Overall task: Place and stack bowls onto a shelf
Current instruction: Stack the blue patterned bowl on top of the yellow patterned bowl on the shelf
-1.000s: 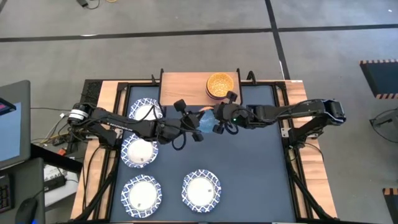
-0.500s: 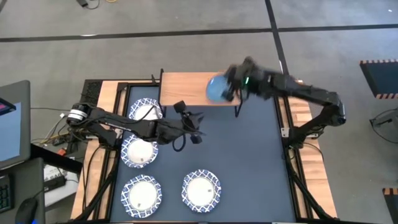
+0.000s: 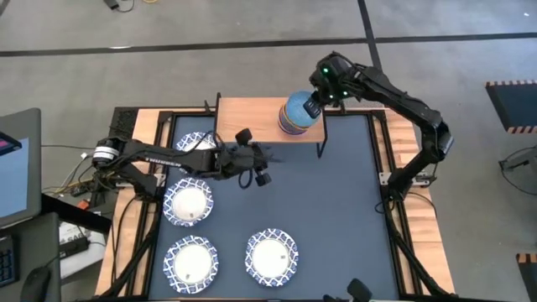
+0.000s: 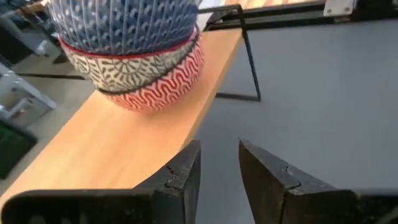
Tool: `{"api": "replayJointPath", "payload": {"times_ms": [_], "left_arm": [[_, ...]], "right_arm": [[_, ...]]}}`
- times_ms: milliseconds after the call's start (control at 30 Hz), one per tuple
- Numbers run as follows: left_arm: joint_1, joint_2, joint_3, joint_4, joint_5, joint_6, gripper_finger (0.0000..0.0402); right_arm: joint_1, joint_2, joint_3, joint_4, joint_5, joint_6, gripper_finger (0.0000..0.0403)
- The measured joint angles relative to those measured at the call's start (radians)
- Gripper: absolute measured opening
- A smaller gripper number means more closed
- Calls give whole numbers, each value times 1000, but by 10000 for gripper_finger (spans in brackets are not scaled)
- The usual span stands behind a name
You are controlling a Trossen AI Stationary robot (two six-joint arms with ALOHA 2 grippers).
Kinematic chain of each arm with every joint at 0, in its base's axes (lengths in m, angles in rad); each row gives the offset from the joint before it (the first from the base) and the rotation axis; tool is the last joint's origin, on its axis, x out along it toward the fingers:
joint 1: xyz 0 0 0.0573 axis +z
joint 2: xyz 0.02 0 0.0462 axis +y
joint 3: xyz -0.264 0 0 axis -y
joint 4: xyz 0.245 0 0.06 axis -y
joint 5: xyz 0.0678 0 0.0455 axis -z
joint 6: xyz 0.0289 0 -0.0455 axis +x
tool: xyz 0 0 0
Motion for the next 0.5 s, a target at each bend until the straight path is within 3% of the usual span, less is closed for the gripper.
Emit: {"api": "replayJointPath", "payload": {"times_ms": [500], "left_arm": [[160, 64, 1, 228, 265, 25, 101]], "right_arm": [[-20, 41, 9, 0, -141, -28, 110]]}}
